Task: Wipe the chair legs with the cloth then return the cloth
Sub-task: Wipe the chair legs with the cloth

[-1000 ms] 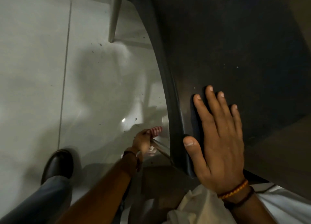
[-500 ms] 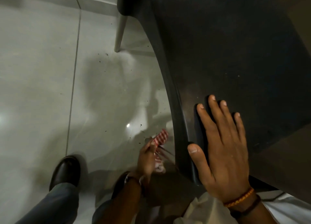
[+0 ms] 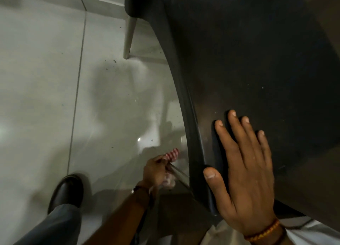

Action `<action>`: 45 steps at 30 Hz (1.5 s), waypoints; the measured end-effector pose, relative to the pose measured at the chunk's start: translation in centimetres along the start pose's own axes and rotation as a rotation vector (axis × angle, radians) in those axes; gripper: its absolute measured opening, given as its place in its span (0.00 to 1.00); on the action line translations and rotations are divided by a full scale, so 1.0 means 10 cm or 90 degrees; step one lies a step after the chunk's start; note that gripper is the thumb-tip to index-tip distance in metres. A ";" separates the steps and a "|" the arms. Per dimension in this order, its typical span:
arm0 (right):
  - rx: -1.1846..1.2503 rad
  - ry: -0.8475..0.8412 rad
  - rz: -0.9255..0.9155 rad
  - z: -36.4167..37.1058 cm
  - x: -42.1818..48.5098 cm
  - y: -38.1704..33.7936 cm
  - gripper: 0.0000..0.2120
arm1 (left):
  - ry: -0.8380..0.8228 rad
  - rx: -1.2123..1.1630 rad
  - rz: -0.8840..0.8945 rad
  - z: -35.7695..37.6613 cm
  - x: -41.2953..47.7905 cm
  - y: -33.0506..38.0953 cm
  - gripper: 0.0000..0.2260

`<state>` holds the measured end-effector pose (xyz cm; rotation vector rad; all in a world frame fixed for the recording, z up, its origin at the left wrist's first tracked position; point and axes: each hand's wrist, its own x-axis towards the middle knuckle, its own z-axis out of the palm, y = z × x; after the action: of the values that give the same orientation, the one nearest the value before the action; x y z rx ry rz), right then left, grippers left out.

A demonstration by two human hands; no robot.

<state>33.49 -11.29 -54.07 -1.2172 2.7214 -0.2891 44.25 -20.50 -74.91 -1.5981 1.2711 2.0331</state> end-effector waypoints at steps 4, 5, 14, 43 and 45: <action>-0.010 -0.012 -0.001 -0.02 0.02 -0.01 0.34 | 0.030 0.003 0.066 0.04 -0.96 0.26 0.07; -0.013 -0.015 -0.002 -0.01 0.01 0.00 0.34 | 0.031 -0.032 0.090 0.05 -1.19 0.31 0.08; 0.002 -0.005 0.003 0.00 0.00 0.00 0.34 | 0.012 -0.063 0.015 0.03 -0.61 0.00 0.12; 0.000 -0.019 0.000 0.01 0.01 0.04 0.34 | 0.047 -0.194 0.097 0.23 -1.48 0.27 0.15; 0.005 -0.034 0.023 0.00 0.03 0.01 0.35 | 0.049 -0.129 0.023 0.13 -1.13 0.21 0.14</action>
<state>33.26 -11.48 -54.11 -1.1556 2.6906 -0.2584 46.09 -17.34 -63.95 -1.7686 1.1594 2.2032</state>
